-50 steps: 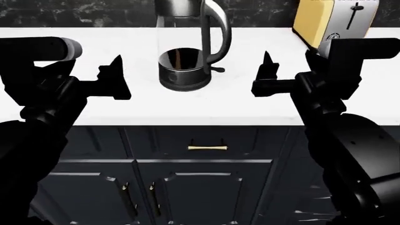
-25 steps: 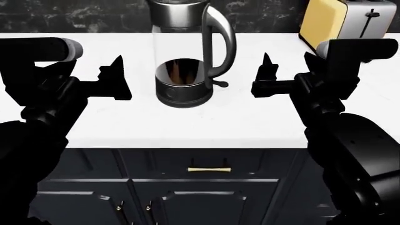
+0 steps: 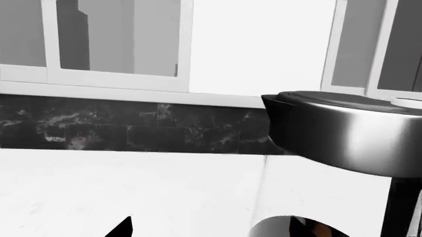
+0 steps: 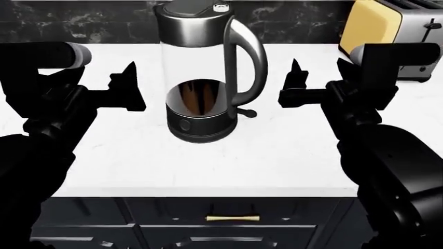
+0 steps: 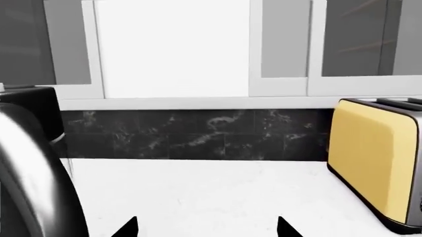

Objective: Press down the lever to turn on the electric kettle.

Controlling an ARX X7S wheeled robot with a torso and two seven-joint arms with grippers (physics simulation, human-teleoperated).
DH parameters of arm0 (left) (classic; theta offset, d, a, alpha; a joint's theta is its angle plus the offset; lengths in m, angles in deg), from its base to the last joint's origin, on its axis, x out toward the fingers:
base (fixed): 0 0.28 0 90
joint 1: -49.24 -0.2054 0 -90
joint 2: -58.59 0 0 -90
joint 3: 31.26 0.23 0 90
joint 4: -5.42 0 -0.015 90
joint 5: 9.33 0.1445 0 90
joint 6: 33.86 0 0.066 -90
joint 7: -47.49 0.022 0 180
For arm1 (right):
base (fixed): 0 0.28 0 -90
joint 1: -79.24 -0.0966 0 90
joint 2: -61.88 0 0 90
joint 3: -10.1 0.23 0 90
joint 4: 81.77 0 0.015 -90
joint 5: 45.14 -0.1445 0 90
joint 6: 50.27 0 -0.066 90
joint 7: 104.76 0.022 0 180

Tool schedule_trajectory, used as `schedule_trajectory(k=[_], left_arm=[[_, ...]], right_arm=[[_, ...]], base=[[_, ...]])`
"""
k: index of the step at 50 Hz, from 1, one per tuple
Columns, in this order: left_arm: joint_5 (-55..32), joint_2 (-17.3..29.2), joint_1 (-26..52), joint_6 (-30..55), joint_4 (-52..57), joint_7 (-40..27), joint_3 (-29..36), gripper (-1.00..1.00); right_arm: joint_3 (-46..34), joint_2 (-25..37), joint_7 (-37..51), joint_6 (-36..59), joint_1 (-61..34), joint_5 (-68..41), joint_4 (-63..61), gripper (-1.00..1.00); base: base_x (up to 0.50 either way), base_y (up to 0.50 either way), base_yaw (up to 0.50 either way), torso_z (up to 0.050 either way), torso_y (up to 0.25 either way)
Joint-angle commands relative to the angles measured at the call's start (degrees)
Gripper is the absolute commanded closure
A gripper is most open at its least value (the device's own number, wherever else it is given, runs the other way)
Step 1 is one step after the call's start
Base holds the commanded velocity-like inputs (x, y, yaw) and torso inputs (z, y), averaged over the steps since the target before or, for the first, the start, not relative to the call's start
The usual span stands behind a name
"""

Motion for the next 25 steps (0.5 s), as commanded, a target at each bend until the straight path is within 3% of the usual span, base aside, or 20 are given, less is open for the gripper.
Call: schedule_trajectory(k=[1, 25], left_arm=[[-0.3, 0.1, 0.0, -0.3, -0.3, -0.3, 0.1, -1.0], [-1.2, 0.3, -0.2, -0.7, -0.4, -0.9, 0.3, -1.0]], right_arm=[[-0.3, 0.1, 0.2, -0.4, -0.4, -0.1, 0.8, -1.0], [-0.3, 0.4, 1.4, 0.5, -0.3, -0.7, 0.6, -1.0]], base=[[0.24, 0.0, 0.0, 0.0, 0.0], [0.03, 0.0, 0.0, 0.0, 0.0]])
